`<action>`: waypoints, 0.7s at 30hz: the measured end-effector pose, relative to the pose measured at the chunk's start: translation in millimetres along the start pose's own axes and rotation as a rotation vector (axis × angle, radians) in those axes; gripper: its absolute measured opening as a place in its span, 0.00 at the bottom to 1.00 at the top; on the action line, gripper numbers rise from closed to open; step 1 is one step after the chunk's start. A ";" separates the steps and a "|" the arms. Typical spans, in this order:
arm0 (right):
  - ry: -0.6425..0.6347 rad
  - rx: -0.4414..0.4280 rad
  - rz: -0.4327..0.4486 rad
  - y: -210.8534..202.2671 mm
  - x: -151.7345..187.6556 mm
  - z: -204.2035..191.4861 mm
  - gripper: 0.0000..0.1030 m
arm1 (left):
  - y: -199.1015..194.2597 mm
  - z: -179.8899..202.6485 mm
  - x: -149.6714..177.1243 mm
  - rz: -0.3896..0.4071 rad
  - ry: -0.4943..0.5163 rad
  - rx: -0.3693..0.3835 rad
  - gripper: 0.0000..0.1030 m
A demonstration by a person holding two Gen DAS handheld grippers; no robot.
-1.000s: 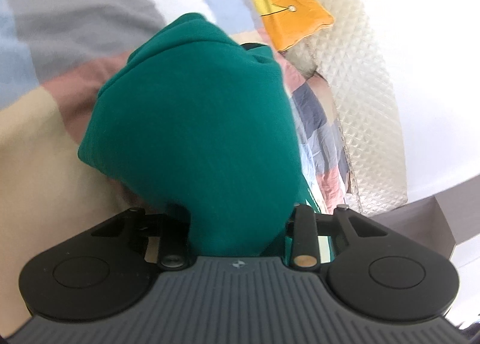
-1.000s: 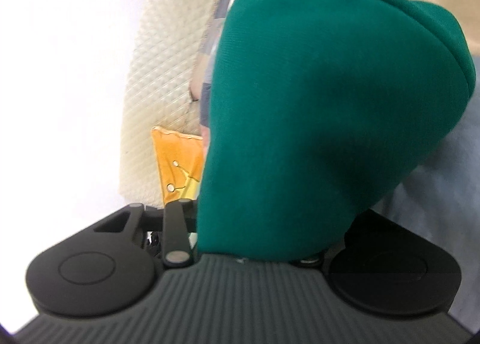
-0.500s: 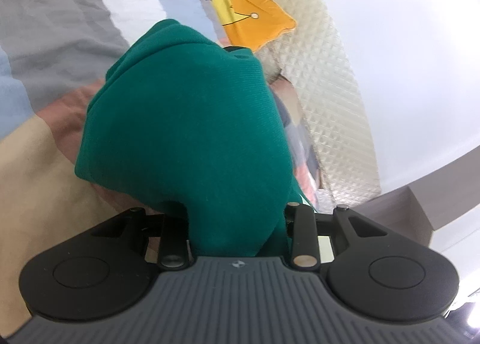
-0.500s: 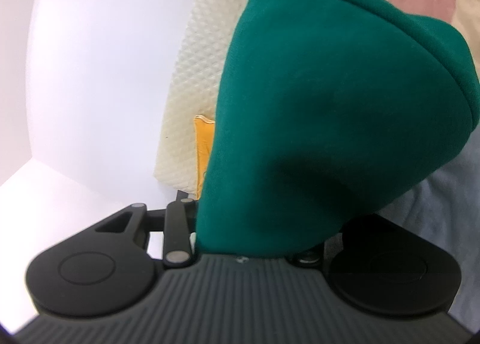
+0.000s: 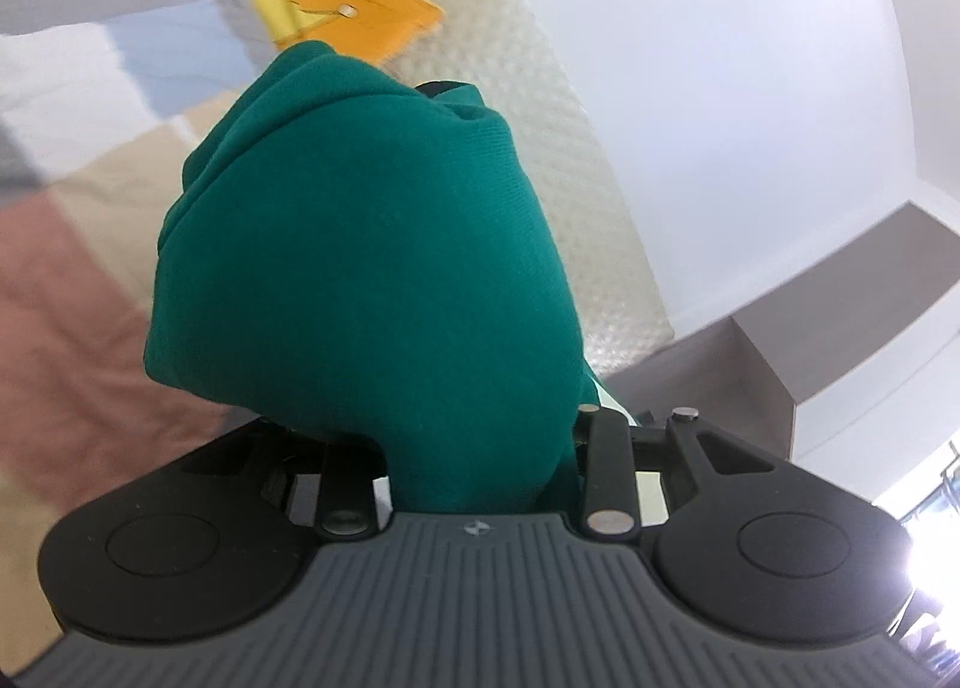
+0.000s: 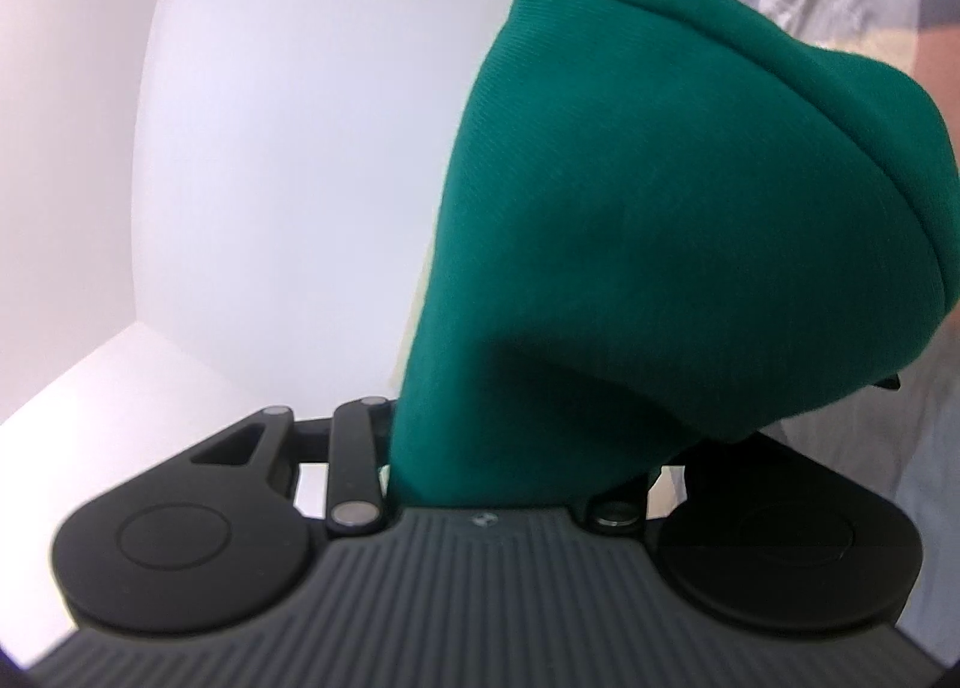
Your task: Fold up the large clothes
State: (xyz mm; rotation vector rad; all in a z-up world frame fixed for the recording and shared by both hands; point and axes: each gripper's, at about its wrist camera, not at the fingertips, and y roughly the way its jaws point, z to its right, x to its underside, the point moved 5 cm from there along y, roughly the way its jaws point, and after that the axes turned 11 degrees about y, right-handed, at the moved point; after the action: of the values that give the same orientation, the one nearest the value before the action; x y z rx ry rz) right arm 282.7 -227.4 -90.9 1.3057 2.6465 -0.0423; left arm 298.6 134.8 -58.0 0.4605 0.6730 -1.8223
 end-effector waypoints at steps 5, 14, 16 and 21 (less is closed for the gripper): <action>-0.015 0.007 0.038 17.8 -56.0 -2.5 0.44 | 70.1 30.9 -7.6 -0.056 0.014 0.041 0.37; 0.004 0.019 0.157 55.6 -163.8 48.1 0.44 | 228.9 63.8 7.7 -0.165 0.061 0.072 0.37; 0.003 0.038 0.176 56.2 -180.9 67.5 0.44 | 265.3 62.6 15.4 -0.198 0.068 0.066 0.37; 0.014 0.079 0.218 66.0 -214.6 122.5 0.44 | 340.8 49.7 41.7 -0.296 0.086 0.050 0.37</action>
State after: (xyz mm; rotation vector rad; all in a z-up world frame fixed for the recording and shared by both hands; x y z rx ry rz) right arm 481.4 -368.5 -168.2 1.6179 2.5207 -0.1085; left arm 605.8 -13.3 -121.8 0.4951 0.7891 -2.1107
